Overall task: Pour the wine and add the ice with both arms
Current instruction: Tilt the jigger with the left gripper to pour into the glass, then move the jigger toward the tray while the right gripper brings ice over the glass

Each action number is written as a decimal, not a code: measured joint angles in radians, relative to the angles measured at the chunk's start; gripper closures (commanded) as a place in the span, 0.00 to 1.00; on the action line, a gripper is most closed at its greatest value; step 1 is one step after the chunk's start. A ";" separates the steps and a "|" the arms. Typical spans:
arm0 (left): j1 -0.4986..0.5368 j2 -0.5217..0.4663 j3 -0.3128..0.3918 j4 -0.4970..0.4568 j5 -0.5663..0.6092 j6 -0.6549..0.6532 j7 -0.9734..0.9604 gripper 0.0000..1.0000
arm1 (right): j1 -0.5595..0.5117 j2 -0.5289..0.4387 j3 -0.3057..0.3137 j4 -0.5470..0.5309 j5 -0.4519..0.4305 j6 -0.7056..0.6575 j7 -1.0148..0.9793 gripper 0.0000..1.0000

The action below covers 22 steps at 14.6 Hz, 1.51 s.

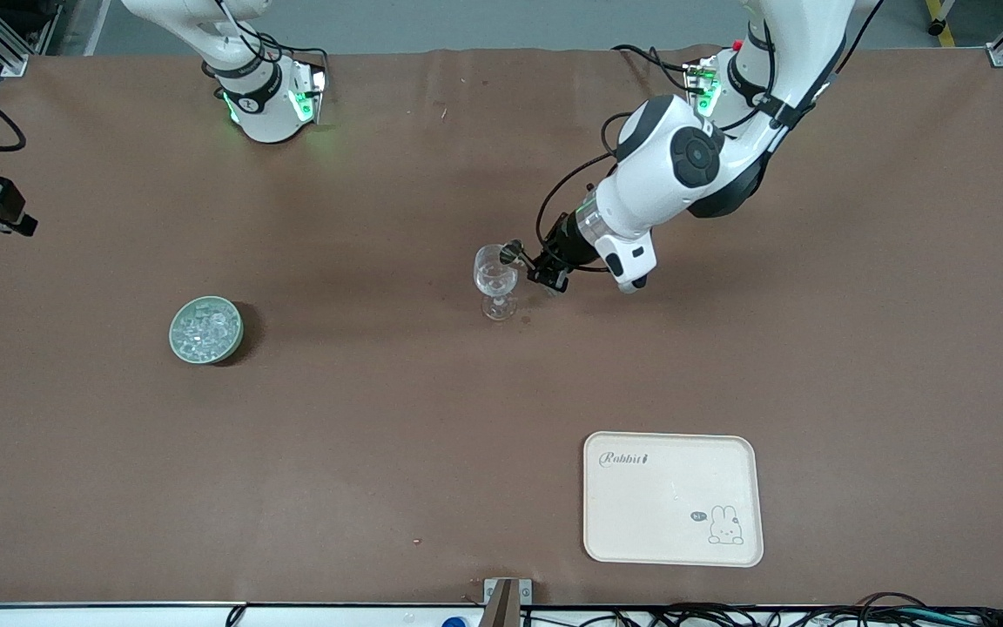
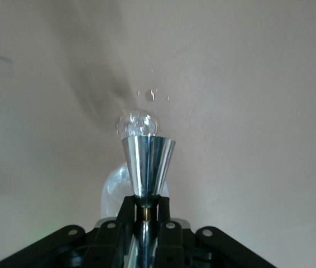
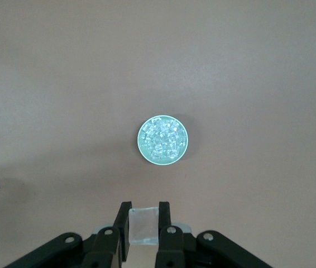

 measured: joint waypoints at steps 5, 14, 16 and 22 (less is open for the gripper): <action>0.001 -0.039 0.053 0.001 -0.381 0.001 0.264 1.00 | 0.015 0.000 0.008 0.000 0.002 -0.012 0.007 0.98; -0.001 -0.082 0.352 0.012 -0.738 -0.057 0.533 1.00 | 0.309 0.037 0.022 -0.011 0.009 -0.012 0.394 0.98; -0.002 -0.066 0.451 0.054 -0.750 -0.160 0.561 1.00 | 0.399 0.076 0.024 -0.014 0.014 0.019 0.511 0.98; 0.007 0.094 0.682 0.225 -0.861 -0.399 0.707 1.00 | 0.659 0.219 0.026 -0.026 0.017 0.202 0.885 0.98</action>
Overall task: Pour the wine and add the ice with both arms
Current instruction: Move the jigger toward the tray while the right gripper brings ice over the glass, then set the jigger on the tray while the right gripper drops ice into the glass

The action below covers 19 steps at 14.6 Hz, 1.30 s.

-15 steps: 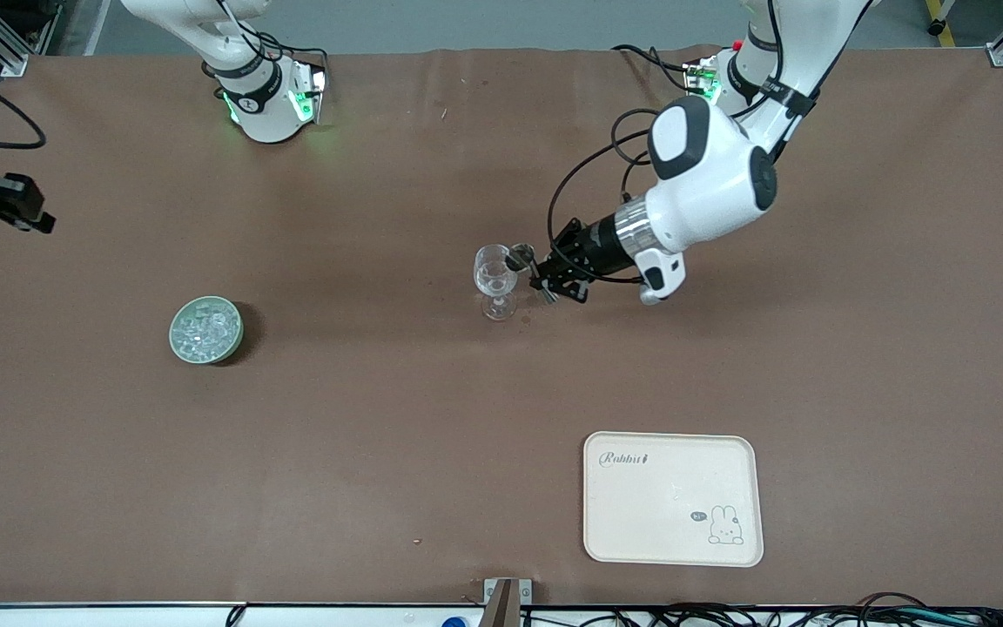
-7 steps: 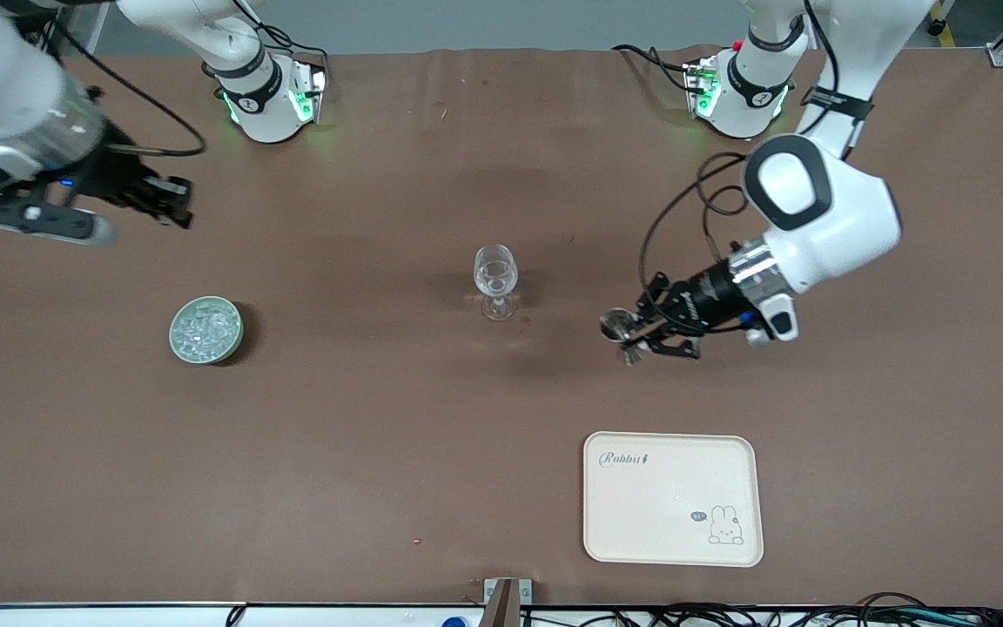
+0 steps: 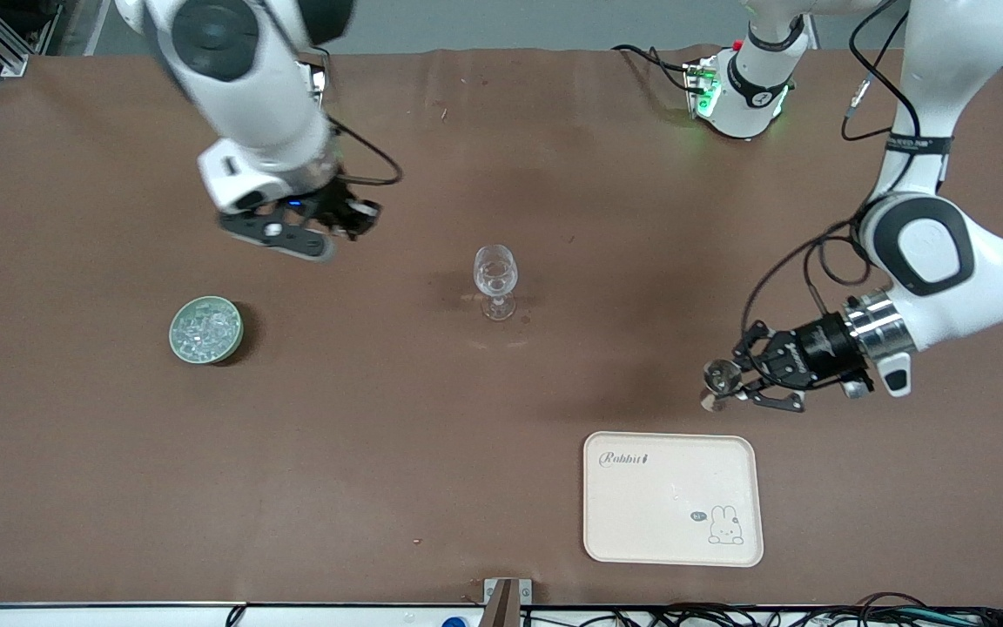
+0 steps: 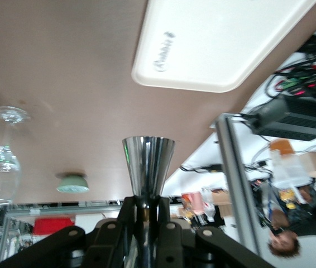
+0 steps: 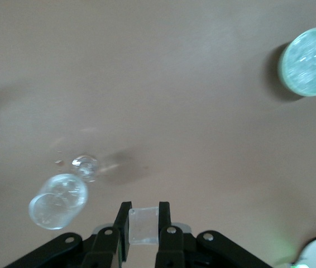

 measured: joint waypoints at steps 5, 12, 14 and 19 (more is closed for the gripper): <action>0.001 0.225 0.023 0.186 -0.159 -0.015 0.022 0.99 | 0.139 0.130 0.000 -0.002 0.003 0.177 0.216 0.98; 0.007 0.470 0.044 0.361 -0.264 0.027 0.158 0.95 | 0.170 0.218 -0.002 0.000 0.003 0.288 0.275 0.97; 0.003 0.517 0.044 0.364 -0.301 0.034 0.214 0.94 | 0.171 0.233 -0.003 0.000 0.003 0.296 0.280 0.97; -0.002 0.554 0.044 0.383 -0.364 0.054 0.243 0.00 | 0.201 0.248 -0.003 0.003 0.004 0.298 0.284 0.93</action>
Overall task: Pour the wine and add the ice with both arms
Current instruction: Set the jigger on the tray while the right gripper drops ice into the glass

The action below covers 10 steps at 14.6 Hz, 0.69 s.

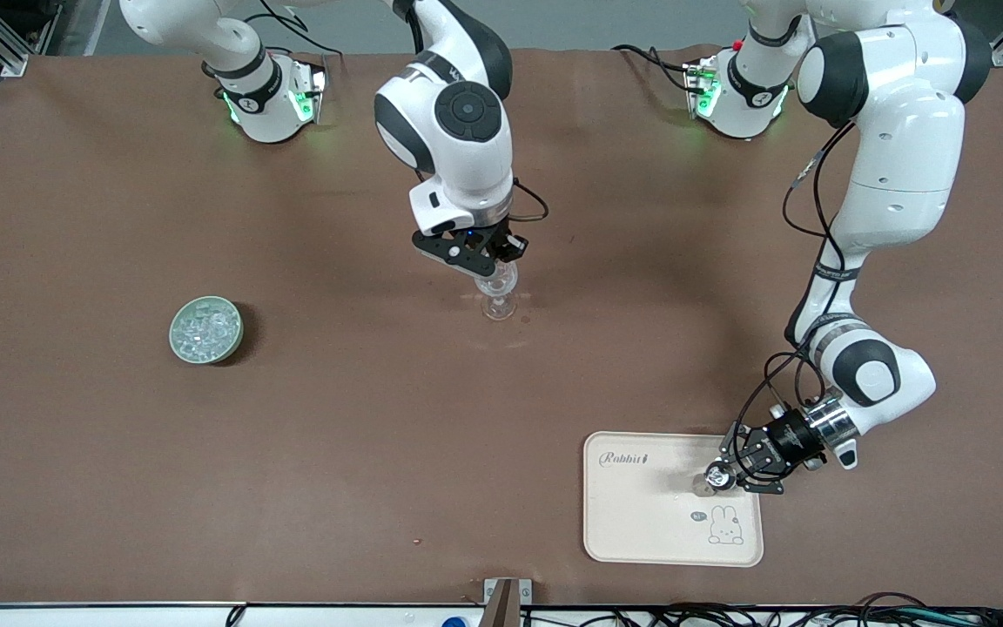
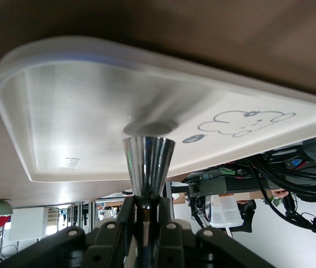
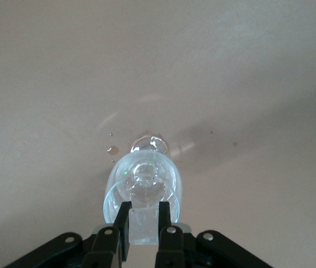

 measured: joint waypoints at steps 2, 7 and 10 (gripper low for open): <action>0.009 -0.001 0.001 0.006 -0.003 -0.001 0.025 0.00 | 0.005 0.002 0.000 0.000 0.000 0.000 0.001 0.86; 0.023 -0.017 0.120 0.001 -0.003 -0.234 0.035 0.00 | 0.005 0.002 -0.005 0.000 0.000 0.000 0.001 0.50; 0.033 -0.024 0.256 -0.005 0.098 -0.479 0.093 0.00 | 0.005 0.002 -0.006 0.000 0.000 0.000 0.001 0.42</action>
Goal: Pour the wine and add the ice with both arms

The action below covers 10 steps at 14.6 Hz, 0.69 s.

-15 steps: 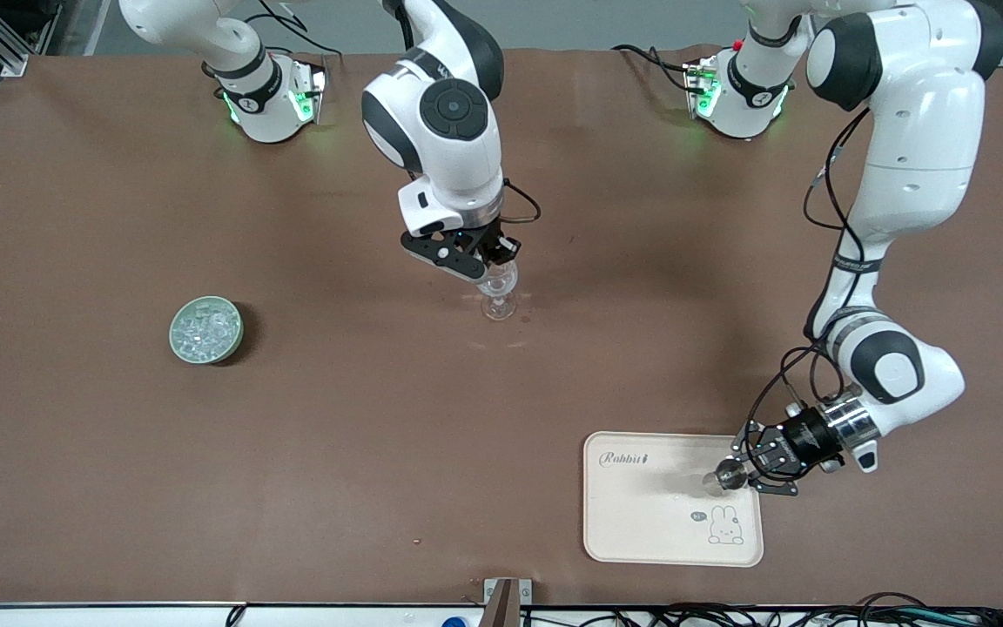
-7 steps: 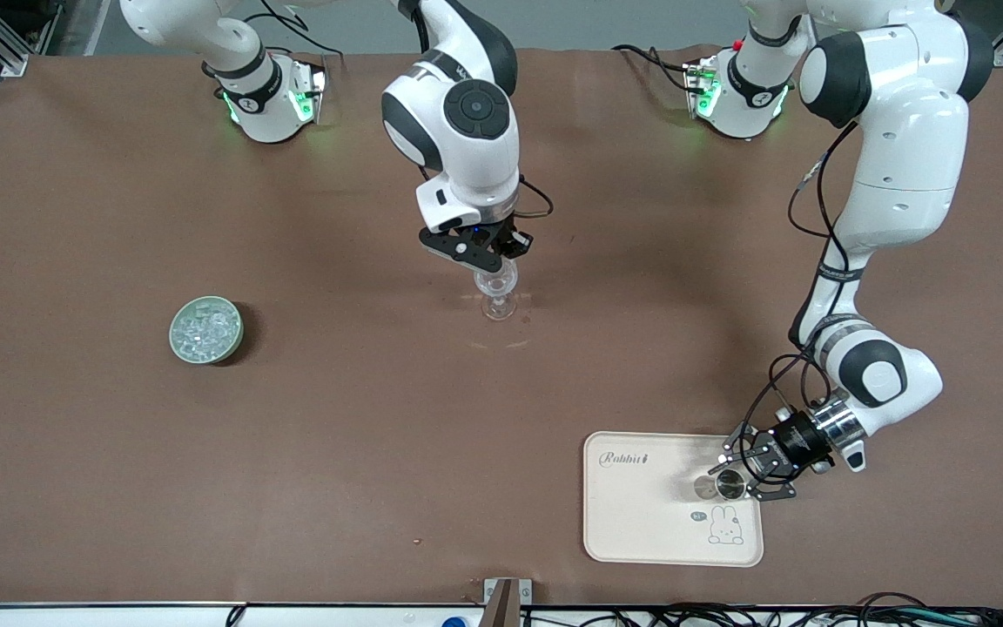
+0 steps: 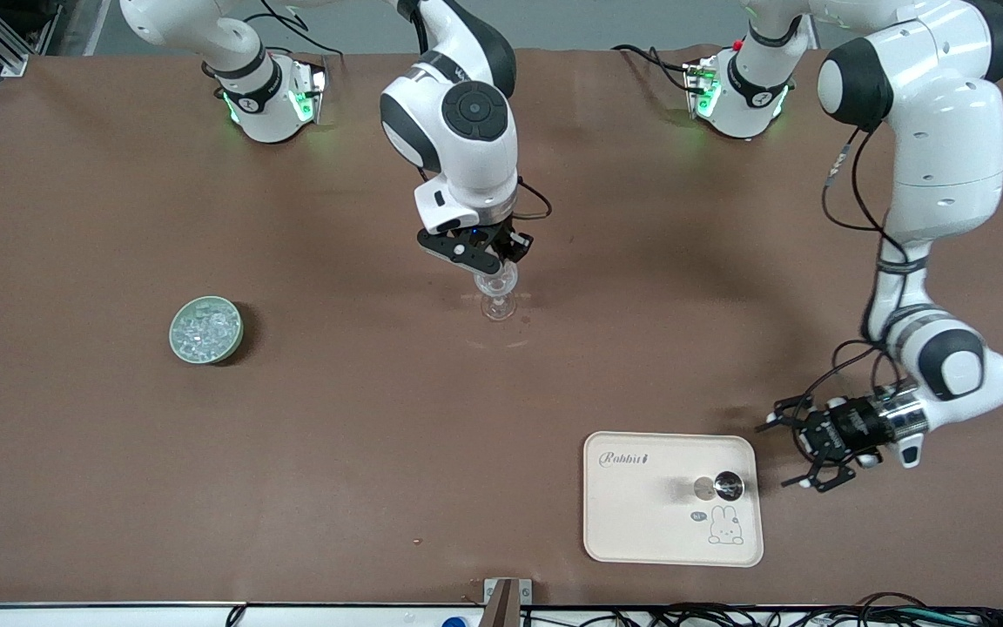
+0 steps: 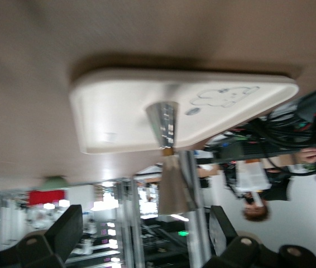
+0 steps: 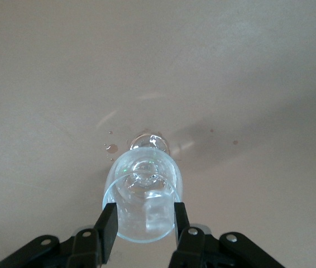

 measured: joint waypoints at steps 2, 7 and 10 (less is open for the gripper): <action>0.017 -0.030 0.019 0.001 0.122 -0.042 0.068 0.00 | 0.000 0.000 0.000 0.001 0.000 0.000 0.000 0.41; 0.006 -0.122 0.020 0.100 0.421 -0.042 0.096 0.00 | 0.000 0.000 -0.005 0.018 0.000 0.000 0.000 0.05; 0.003 -0.161 0.022 0.151 0.465 0.009 0.095 0.00 | -0.014 -0.003 -0.024 0.053 -0.011 -0.003 -0.008 0.00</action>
